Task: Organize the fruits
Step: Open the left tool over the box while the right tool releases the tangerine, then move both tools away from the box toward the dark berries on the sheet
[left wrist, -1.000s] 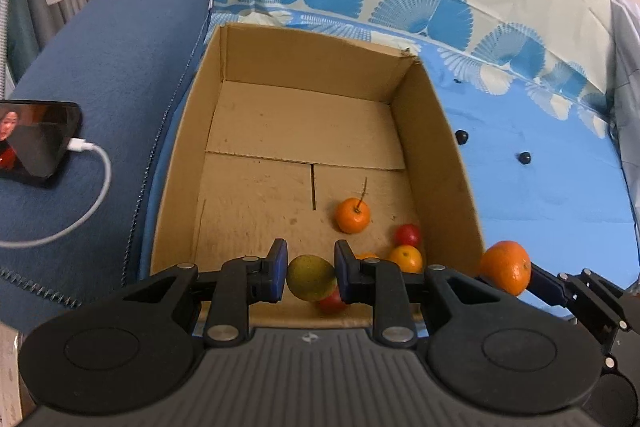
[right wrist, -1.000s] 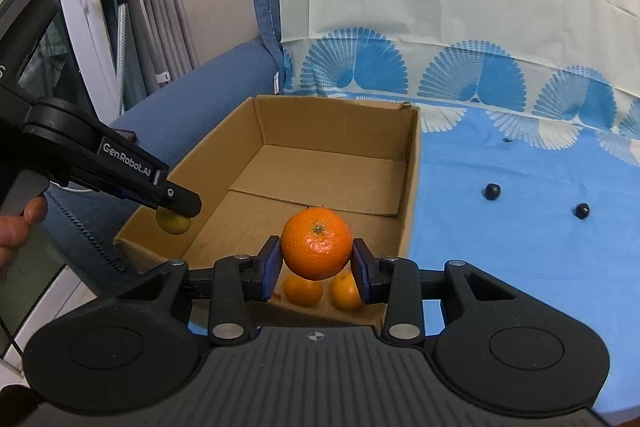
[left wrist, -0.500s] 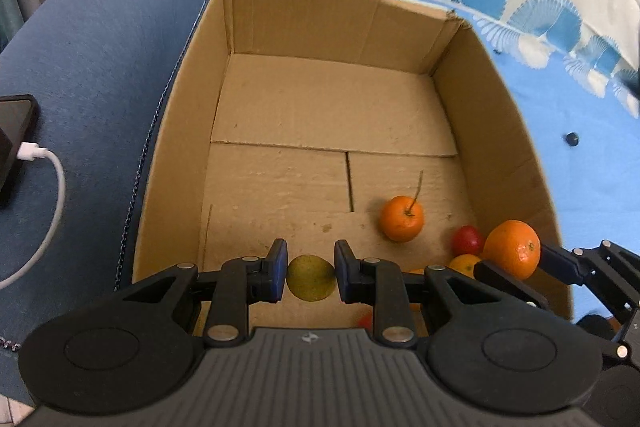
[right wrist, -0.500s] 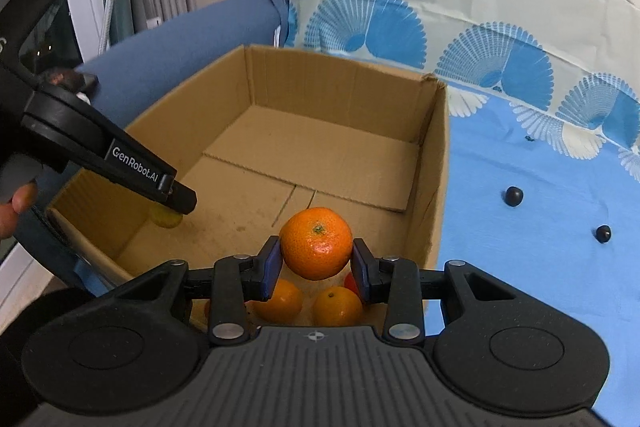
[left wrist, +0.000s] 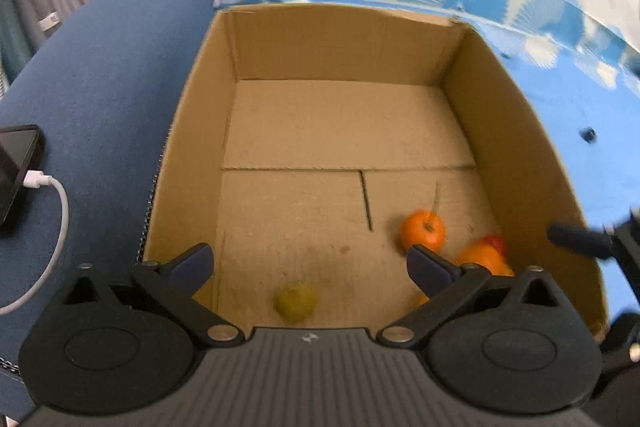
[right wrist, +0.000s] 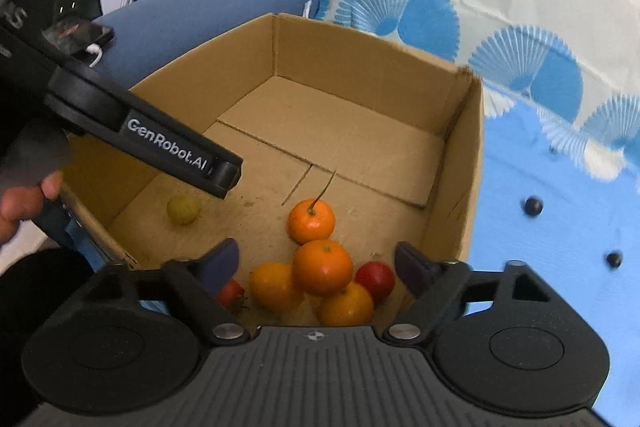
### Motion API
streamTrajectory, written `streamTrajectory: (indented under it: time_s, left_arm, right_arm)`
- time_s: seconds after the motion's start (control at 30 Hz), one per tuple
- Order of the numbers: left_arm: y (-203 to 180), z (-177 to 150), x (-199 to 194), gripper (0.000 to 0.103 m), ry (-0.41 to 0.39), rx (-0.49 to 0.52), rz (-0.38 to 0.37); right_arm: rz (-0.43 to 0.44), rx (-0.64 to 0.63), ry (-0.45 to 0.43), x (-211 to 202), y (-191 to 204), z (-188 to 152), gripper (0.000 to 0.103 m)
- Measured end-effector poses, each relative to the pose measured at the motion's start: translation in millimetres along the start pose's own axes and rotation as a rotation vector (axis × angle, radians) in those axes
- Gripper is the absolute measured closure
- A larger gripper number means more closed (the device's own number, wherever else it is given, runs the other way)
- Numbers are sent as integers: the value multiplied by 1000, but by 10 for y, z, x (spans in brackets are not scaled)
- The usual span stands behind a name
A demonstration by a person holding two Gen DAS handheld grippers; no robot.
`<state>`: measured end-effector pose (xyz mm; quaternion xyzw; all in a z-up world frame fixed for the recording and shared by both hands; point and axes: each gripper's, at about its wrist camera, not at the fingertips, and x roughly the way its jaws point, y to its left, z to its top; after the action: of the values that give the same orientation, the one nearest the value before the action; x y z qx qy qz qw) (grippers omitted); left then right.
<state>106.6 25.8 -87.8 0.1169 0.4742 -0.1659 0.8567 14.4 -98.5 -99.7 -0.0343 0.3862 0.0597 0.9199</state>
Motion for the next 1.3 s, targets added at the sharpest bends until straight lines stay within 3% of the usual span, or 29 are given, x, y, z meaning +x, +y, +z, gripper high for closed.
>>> streamTrajectory:
  time_s: [0.23,0.47,0.87,1.3]
  left_arm:
    - [64,-195,-411,0,52,-104,-21]
    - [10,-649,-883,0,89,-166,-17]
    - [-315,-1175,-1615,0,-24,-98,11]
    - [-507,-1342,-1987,0,-103,-59,28]
  right_arm:
    - [-29,98,-55,-534,-8,-32,9]
    - [-57,118,-83,-1157,159,-316,3]
    - [-134,217,-226,-1994,333,-821,1]
    - [-134,243,-286,-2301,376,-1036,1]
